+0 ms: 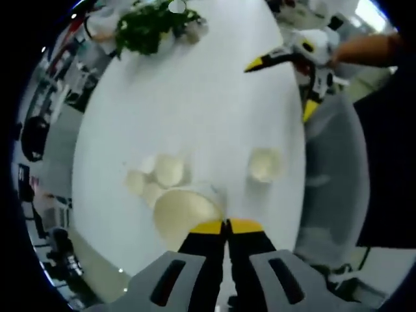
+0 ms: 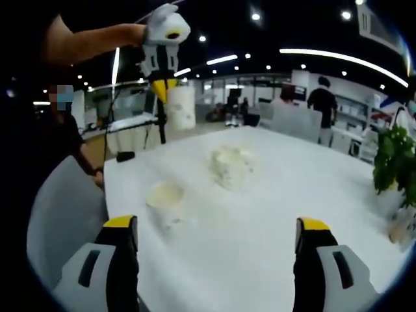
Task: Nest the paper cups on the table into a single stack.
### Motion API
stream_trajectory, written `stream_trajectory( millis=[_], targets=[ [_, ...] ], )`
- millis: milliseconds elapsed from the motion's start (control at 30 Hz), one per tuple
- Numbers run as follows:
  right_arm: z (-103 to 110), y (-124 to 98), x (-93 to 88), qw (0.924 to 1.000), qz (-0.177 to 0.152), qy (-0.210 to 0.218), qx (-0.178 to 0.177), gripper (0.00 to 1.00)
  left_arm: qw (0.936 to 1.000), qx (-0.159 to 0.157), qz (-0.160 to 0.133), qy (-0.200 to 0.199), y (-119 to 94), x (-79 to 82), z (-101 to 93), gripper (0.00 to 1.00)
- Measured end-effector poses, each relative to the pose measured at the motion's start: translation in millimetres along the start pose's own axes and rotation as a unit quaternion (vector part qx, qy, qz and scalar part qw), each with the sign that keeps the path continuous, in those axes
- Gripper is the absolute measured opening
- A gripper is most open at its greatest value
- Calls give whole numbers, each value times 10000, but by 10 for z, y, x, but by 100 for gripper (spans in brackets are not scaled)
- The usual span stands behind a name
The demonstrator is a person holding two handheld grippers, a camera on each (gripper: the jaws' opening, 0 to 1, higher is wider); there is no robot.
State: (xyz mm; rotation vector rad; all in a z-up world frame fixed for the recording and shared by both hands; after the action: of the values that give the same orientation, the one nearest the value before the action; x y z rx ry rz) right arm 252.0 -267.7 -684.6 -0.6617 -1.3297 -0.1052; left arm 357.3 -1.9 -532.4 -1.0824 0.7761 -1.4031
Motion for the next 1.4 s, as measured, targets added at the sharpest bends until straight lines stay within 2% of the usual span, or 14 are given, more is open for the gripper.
stream_trajectory(
  millis=[267, 867, 1167, 1400],
  targets=[
    [16, -14, -27, 10000, 6, 13, 20, 100, 9997, -66, 130, 200, 14, 176, -214, 0],
    [78, -1, -83, 9999, 19, 74, 88, 100, 9990, -239, 216, 313, 14, 516, -732, 0],
    [96, -10, -87, 9999, 4, 94, 84, 100, 9984, -240, 389, 338, 93, 572, -871, 0],
    [101, -32, -120, 9999, -7, 154, 44, 100, 9983, -308, 437, 230, 294, 568, -943, 0]
  ],
)
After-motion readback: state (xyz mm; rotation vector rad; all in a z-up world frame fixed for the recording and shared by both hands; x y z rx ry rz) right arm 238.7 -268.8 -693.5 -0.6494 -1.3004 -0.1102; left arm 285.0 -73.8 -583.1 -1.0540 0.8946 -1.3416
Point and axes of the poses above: the point that each gripper's makers call its tool centre point, and the gripper's own axes: y roughly forward along the fingers, z roughly to its left, x roughly out of its top, the point moved 10 cm from there along -y, roughly backward along the fingers, and after that the axes turned 15 degrees about x, right-handed, at the moved point
